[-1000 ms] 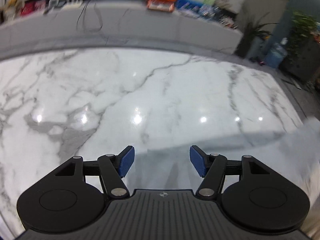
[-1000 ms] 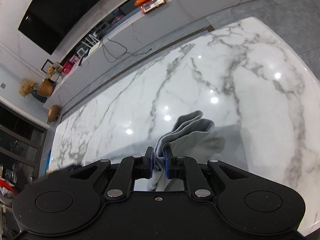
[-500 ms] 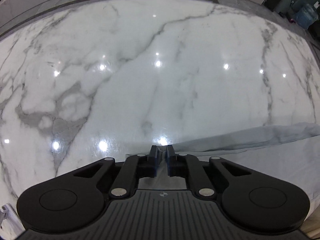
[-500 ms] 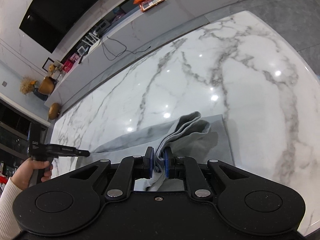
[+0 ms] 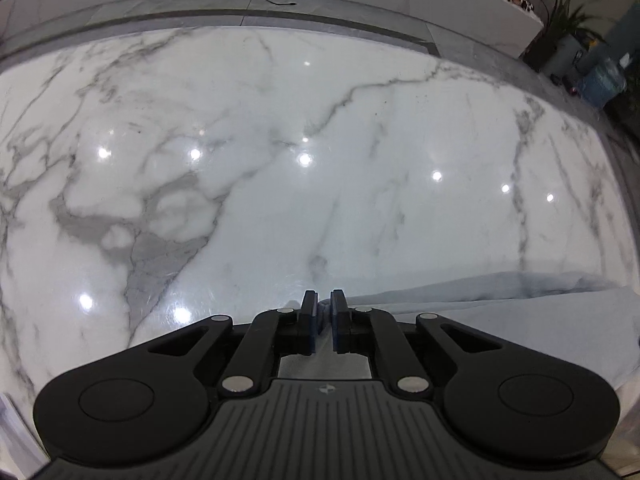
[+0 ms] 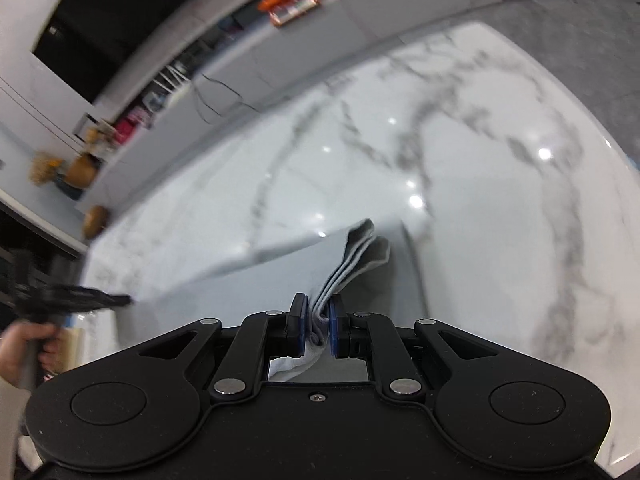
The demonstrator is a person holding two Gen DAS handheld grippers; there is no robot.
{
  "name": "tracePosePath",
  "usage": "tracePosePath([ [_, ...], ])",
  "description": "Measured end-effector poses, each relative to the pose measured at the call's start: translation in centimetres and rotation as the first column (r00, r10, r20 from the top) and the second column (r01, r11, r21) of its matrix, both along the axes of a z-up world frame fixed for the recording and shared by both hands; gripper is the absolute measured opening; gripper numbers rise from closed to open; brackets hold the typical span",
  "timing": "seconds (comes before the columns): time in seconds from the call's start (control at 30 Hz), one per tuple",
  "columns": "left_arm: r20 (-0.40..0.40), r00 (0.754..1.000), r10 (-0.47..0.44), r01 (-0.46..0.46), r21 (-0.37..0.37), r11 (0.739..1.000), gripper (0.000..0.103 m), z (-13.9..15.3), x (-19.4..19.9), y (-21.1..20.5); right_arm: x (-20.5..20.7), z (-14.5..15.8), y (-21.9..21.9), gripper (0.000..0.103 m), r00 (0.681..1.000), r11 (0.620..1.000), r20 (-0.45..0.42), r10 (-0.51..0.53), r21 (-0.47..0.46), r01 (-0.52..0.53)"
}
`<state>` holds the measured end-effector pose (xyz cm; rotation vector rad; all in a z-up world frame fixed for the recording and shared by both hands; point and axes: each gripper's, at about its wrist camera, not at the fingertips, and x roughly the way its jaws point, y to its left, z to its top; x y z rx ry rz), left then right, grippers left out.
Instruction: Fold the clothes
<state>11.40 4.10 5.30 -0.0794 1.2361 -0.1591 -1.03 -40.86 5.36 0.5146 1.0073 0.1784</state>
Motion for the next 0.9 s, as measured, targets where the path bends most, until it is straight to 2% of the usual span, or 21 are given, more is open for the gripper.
tracePosePath([
  [0.2,0.049,0.999,0.019,-0.022,0.075,0.997,0.006,-0.7,-0.6,1.1,-0.5,-3.4,-0.5,0.01,0.999,1.0,-0.026,-0.02,-0.024,0.019],
  [0.27,0.063,0.998,0.025,-0.029,0.052,0.998,0.007,-0.9,-0.9,1.8,-0.6,-3.8,-0.6,0.01,1.0,1.0,-0.019,-0.018,-0.027,0.017],
  [0.3,0.071,0.997,0.033,-0.035,0.036,0.999,0.008,-0.9,-1.2,2.2,-0.8,-3.9,-0.6,0.014,1.0,1.0,-0.011,-0.017,-0.027,0.016],
  [0.37,0.093,0.995,0.04,-0.043,0.031,0.999,0.017,-0.6,-1.8,2.7,-1.3,-3.9,-0.6,0.015,1.0,0.999,0.007,-0.025,-0.029,0.025],
  [0.47,0.14,0.989,0.055,-0.057,0.013,0.998,0.023,0.1,-3.2,3.3,-2.1,-3.2,-0.8,0.018,0.996,0.994,0.033,-0.089,-0.06,0.09],
  [0.53,0.174,0.983,0.064,-0.064,-0.009,0.998,0.028,0.8,-4.6,3.7,-3.2,-2.2,-1.0,0.019,0.985,0.984,0.099,-0.141,-0.1,0.151],
  [0.63,0.22,0.974,0.057,-0.047,-0.05,0.998,0.029,1.5,-6.6,3.9,-4.8,-1.1,-0.8,0.019,0.967,0.971,0.195,-0.163,-0.141,0.192],
  [0.7,0.269,0.963,0.034,-0.01,-0.09,0.996,0.028,1.9,-7.8,3.6,-5.6,-0.8,-0.2,0.019,0.962,0.974,0.235,-0.141,-0.139,0.176],
  [0.77,0.299,0.954,0.008,0.016,-0.08,0.997,0.021,1.9,-8.3,3.0,-6.1,-0.8,0.9,0.019,0.961,0.979,0.257,-0.101,-0.147,0.142],
  [0.83,0.294,0.956,0.003,0.018,-0.066,0.998,0.018,1.1,-8.0,2.4,-6.2,-0.9,2.5,0.019,0.964,0.982,0.265,-0.037,-0.17,0.084],
  [0.9,0.272,0.962,0.036,-0.008,-0.104,0.995,0.016,-0.2,-7.1,2.6,-6.1,-1.3,4.5,0.019,0.964,0.978,0.264,0.042,-0.207,0.015],
])
